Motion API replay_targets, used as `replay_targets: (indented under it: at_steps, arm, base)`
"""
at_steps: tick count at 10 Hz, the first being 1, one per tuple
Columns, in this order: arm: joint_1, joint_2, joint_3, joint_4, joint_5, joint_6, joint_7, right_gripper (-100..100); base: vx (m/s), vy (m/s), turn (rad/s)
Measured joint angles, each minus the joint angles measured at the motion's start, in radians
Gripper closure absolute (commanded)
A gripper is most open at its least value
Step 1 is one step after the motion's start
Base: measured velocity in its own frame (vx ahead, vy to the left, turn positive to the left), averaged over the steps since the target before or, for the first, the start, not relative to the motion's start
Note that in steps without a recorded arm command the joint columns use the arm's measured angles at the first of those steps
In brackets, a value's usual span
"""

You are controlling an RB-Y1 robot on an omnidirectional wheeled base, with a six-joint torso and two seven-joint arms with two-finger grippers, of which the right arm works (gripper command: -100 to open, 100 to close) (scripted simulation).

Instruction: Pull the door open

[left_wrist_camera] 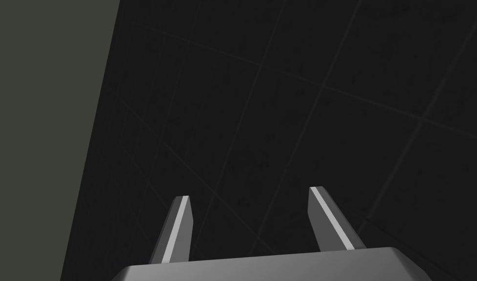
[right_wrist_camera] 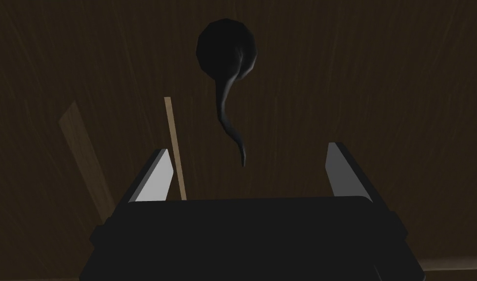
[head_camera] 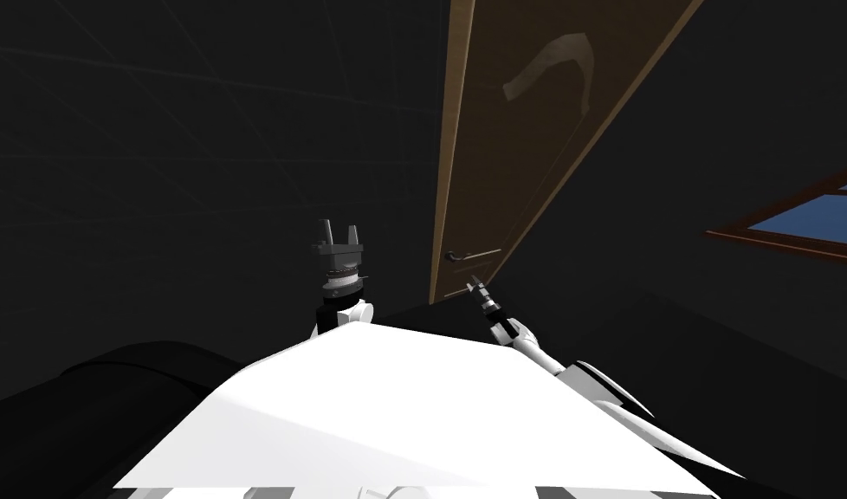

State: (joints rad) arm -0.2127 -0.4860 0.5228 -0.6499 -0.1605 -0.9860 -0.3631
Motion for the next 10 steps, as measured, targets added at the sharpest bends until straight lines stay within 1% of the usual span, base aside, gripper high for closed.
replay_targets:
  at_steps: [1,4,5,7,9,10]
  arm:
    - [-0.005,-0.008,0.006,0.013,-0.004,-0.003,-0.005,-100]
    - [-0.032,-0.020,0.024,0.079,-0.010,-0.026,-0.019,-100]
    - [-0.037,-0.025,0.029,0.091,-0.013,-0.030,-0.022,-100]
    - [-0.041,-0.039,0.036,0.098,-0.018,-0.028,-0.028,-100]
    - [-0.049,-0.041,0.041,0.120,-0.020,-0.037,-0.032,-100]
    - [-0.050,-0.041,0.041,0.121,-0.020,-0.037,-0.033,-100]
  base:
    - [0.083,0.034,-0.001]
    - [0.085,0.033,0.004]
    - [0.079,0.038,0.003]
    - [0.035,0.012,0.000]
    - [0.022,0.007,0.002]
    - [0.069,0.065,0.261]
